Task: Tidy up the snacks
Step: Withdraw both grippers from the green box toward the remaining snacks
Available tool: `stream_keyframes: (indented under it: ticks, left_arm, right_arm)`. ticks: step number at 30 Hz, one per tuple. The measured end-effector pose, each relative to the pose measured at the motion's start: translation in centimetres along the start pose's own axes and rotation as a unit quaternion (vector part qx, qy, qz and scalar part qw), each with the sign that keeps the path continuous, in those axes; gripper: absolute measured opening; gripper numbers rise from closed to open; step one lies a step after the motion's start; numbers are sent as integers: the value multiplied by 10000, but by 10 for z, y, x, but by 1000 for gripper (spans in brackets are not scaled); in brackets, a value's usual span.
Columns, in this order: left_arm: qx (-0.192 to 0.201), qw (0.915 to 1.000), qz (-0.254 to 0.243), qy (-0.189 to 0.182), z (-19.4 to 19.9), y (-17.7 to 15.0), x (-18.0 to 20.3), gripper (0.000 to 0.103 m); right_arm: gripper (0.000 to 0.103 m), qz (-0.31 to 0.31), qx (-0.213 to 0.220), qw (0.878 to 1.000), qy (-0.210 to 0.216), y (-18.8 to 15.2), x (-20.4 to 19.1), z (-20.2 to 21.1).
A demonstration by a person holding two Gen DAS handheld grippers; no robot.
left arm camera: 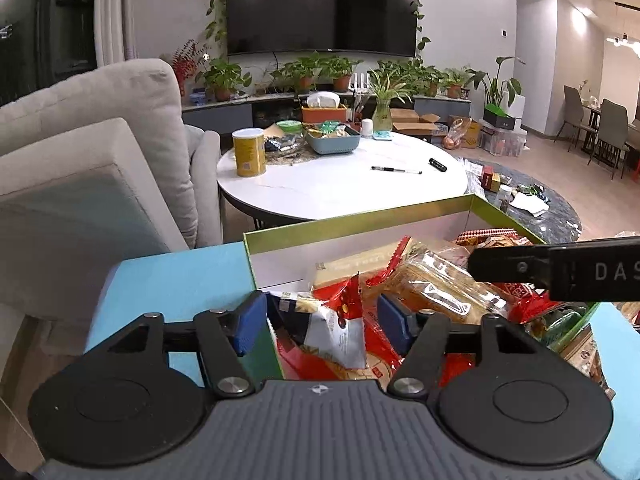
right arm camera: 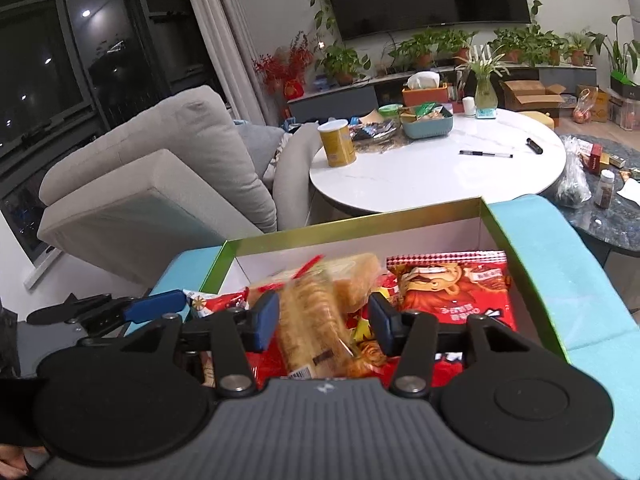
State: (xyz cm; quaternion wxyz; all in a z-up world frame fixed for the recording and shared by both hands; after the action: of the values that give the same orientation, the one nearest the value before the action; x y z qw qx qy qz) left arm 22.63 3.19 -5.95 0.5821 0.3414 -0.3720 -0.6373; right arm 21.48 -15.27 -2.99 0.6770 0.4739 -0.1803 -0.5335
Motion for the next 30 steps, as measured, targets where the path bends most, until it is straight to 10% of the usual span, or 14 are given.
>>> stream_keyframes:
  ticks: [30]
  left_arm:
    - [-608,9977,251,-155,80,-82,22,75]
  right_arm:
    - [76,21,-373,9992,-153,-74,-13,80]
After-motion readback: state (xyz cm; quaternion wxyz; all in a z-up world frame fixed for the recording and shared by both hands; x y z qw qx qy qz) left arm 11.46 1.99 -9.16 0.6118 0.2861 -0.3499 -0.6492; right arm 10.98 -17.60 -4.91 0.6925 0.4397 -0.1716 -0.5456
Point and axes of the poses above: each gripper's, at about its wrist camera, not at the fingertips, and z roughly against the way its jaws point, x to its right, y to its top, the point moved 2 cm from there along -z, roughly the way its jaws point, and after that the axes turned 3 degrees about x, right-handed, at the moved point
